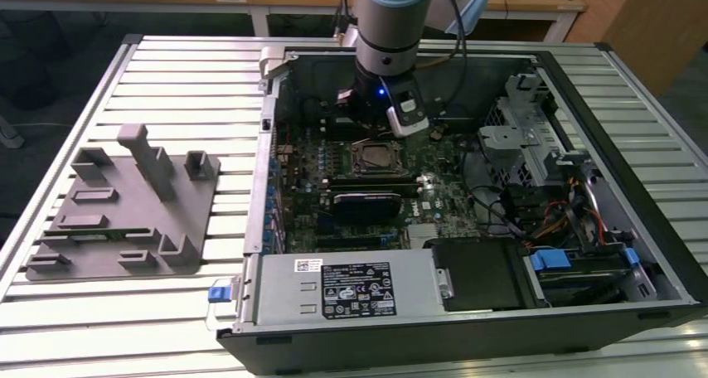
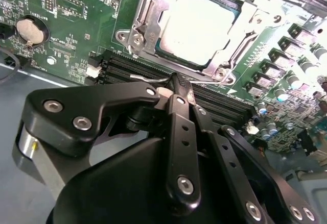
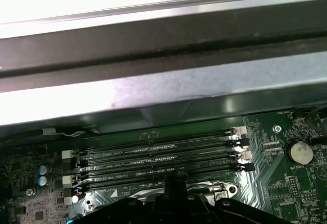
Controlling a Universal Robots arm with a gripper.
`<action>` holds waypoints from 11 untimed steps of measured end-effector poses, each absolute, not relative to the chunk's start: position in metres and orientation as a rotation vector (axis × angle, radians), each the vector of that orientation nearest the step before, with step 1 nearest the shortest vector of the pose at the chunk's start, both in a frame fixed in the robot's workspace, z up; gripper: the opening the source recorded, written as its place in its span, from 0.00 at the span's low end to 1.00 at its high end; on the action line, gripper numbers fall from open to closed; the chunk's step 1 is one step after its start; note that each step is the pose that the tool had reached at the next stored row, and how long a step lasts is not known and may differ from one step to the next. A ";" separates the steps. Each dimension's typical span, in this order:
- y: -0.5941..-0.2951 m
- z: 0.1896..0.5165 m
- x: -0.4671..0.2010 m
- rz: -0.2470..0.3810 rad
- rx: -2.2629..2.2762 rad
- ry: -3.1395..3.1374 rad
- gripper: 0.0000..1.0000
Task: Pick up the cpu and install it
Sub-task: 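Install the first cpu locking lever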
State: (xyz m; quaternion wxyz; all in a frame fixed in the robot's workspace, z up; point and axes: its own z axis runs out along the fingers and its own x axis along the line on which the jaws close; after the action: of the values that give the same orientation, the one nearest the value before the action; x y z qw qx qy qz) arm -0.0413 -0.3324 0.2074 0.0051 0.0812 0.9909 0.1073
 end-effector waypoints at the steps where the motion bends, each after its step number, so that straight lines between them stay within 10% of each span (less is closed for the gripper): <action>1: -0.332 0.207 -0.041 0.335 0.262 3.102 0.11; 11: -0.332 0.206 -0.041 0.353 0.279 3.088 0.11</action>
State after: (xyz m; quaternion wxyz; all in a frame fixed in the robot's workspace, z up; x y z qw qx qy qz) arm -0.0410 -0.3324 0.2062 0.0106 0.0893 0.9895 0.1130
